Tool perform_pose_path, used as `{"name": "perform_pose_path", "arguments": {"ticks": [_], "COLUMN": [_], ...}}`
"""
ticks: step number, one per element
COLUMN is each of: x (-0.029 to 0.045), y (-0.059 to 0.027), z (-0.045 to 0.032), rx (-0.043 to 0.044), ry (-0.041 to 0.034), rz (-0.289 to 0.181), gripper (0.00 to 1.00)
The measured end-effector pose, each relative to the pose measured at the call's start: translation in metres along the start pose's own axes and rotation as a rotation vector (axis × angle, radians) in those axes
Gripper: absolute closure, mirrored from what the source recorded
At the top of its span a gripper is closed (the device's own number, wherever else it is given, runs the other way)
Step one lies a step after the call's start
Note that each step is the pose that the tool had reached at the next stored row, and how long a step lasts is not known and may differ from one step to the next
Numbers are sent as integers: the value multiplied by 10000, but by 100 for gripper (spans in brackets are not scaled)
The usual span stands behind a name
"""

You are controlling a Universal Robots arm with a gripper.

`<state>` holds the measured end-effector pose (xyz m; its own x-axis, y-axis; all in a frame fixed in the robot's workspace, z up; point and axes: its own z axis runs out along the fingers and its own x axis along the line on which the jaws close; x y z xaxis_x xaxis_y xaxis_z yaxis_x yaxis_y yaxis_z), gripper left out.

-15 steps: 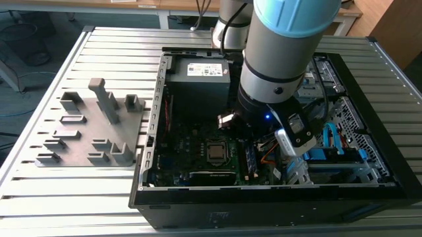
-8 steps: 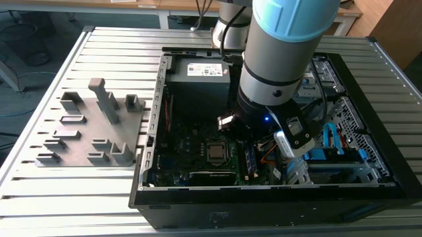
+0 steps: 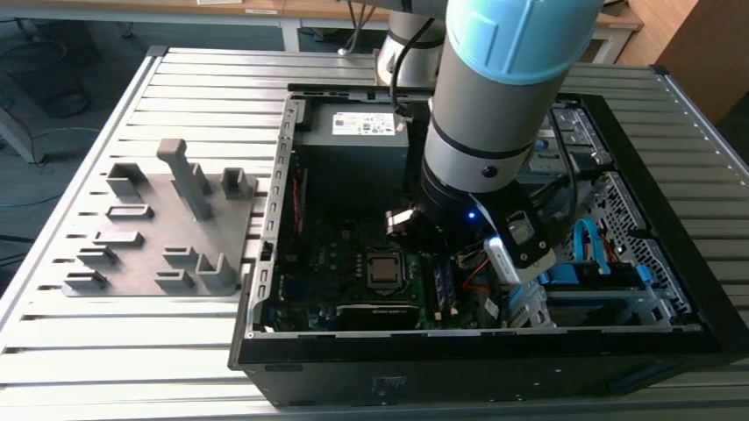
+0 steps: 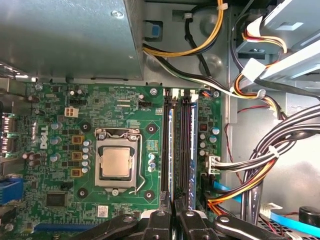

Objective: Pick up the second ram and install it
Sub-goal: 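Insert the second ram into the second slot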

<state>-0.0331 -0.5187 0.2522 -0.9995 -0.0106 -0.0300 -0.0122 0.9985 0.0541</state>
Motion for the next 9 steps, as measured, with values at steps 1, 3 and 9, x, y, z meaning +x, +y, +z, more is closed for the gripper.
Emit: {"name": "perform_pose_path", "arguments": {"ticks": [1,3,9], "x": [0,1,3], "y": [-1,-2,-5], "z": [12,37,92], "rx": [1,0,0], "ry": [0,0,0], "rz": [0,0,0], "gripper": [86,86,86]}}
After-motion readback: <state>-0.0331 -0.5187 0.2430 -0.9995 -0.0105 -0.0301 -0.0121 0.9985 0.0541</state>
